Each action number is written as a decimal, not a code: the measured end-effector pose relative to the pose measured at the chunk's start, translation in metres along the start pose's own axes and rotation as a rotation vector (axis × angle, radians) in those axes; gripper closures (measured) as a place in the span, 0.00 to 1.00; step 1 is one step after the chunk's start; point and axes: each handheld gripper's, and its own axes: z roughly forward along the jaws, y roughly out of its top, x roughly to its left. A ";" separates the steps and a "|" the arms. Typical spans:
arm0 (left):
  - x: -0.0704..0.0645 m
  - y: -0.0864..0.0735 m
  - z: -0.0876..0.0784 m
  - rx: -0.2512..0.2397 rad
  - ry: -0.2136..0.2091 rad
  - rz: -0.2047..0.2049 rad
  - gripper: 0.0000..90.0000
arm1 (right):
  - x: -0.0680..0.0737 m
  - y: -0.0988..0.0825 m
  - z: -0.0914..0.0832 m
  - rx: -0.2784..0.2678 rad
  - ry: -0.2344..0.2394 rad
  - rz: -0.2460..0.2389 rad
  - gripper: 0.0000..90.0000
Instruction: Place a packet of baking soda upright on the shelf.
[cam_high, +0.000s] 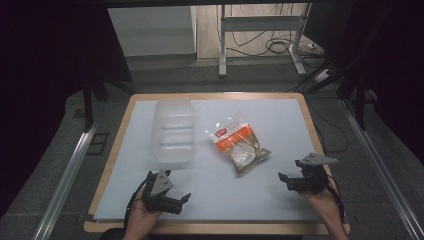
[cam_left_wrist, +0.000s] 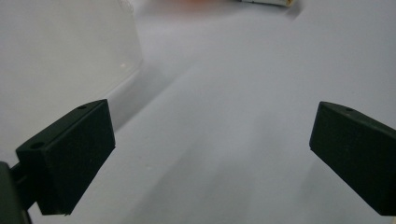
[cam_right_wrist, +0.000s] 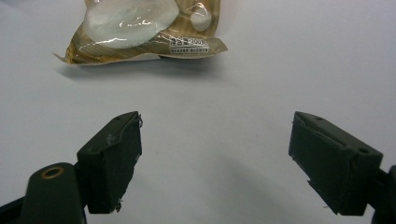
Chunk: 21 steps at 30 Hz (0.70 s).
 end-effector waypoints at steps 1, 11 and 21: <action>0.000 0.000 0.000 -0.007 -0.004 -0.001 0.00 | 0.000 0.000 0.000 0.001 0.003 0.002 0.19; 0.018 -0.004 -0.006 -0.048 -0.064 -0.149 0.05 | 0.001 0.001 0.000 -0.020 0.020 0.023 0.19; 0.017 -0.003 -0.005 -0.045 -0.086 -0.179 0.03 | 0.000 0.006 -0.002 -0.033 0.040 0.081 0.21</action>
